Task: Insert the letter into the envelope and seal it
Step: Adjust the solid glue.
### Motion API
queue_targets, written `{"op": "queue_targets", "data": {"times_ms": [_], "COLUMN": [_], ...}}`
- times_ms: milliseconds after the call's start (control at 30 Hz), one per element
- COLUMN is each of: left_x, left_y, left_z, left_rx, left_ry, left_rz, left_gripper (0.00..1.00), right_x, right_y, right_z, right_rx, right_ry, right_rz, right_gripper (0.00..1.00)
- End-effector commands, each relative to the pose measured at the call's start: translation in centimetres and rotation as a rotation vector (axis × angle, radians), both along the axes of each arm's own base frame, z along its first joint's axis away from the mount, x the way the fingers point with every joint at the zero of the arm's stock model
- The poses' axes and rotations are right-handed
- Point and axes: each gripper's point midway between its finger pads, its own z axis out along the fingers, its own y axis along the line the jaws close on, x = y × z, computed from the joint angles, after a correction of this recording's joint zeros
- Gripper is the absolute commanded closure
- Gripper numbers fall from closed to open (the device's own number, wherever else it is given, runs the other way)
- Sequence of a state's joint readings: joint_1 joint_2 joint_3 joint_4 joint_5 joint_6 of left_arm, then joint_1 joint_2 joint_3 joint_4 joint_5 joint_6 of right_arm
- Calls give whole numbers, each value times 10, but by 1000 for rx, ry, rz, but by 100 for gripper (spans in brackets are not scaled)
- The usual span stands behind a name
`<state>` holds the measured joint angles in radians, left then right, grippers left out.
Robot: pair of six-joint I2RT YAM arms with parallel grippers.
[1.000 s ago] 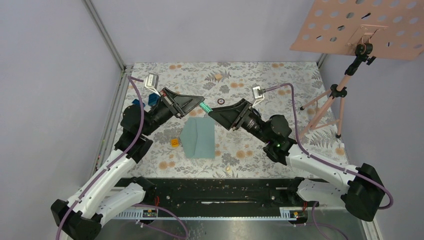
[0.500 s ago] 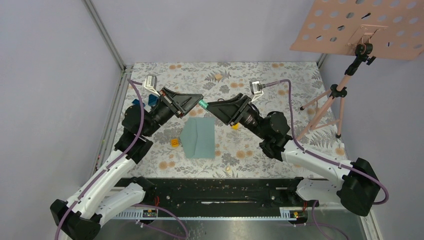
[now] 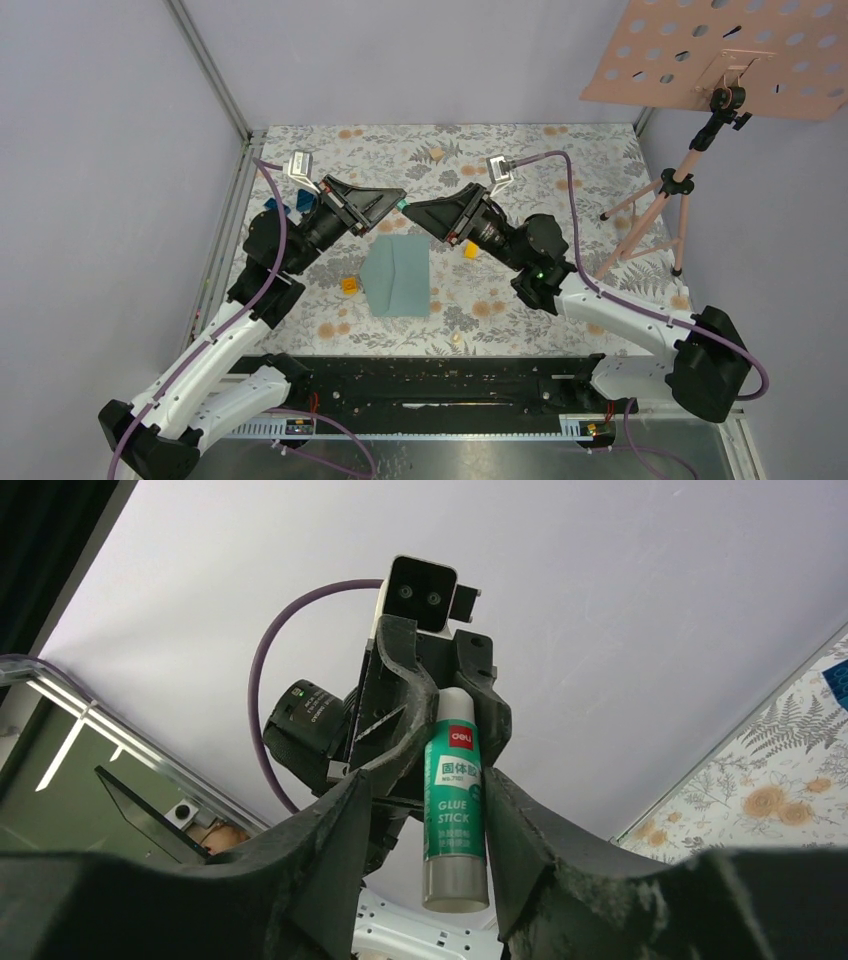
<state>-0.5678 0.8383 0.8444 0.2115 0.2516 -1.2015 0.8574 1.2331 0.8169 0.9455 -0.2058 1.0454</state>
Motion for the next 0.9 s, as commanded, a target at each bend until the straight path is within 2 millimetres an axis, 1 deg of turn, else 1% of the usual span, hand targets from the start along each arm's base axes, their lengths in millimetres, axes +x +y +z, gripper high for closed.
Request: {"op": "queue_targets", "data": {"times_ms": [0,100,200,300,433,533,633,733,867], "left_x": [-13,-14,-15,-17,-19,-22,-24,-24,-23], "left_y": [6,5,4,3,2,2,0,-2,-3], "left_z": [38,37,37,38,36,37,37,36,35], "left_rx": [-58,-56,-67,-70,-68,-93,-107,-103,-98], "left_ry": [-136,-137,-140,-144,-142,-157,-157,-157,-158], "left_rz": [-7,-13,-23,-33,-47,-58,-80,-91,-92], "left_gripper": [100,100,100,100,100,100,100,100,100], "right_x": [-10,-10,-12,-12,-12,-14,-16,-16,-15], "right_y": [1,2,4,3,2,4,7,6,6], "right_z": [27,26,28,28,30,34,37,37,36], "right_rx": [58,62,66,74,84,86,82,86,82], "right_ry": [-42,-43,-45,-45,-47,-60,-70,-71,-71], "right_rz": [41,49,67,67,62,81,98,93,88], "right_gripper": [50,59,64,64,61,65,66,66,71]}}
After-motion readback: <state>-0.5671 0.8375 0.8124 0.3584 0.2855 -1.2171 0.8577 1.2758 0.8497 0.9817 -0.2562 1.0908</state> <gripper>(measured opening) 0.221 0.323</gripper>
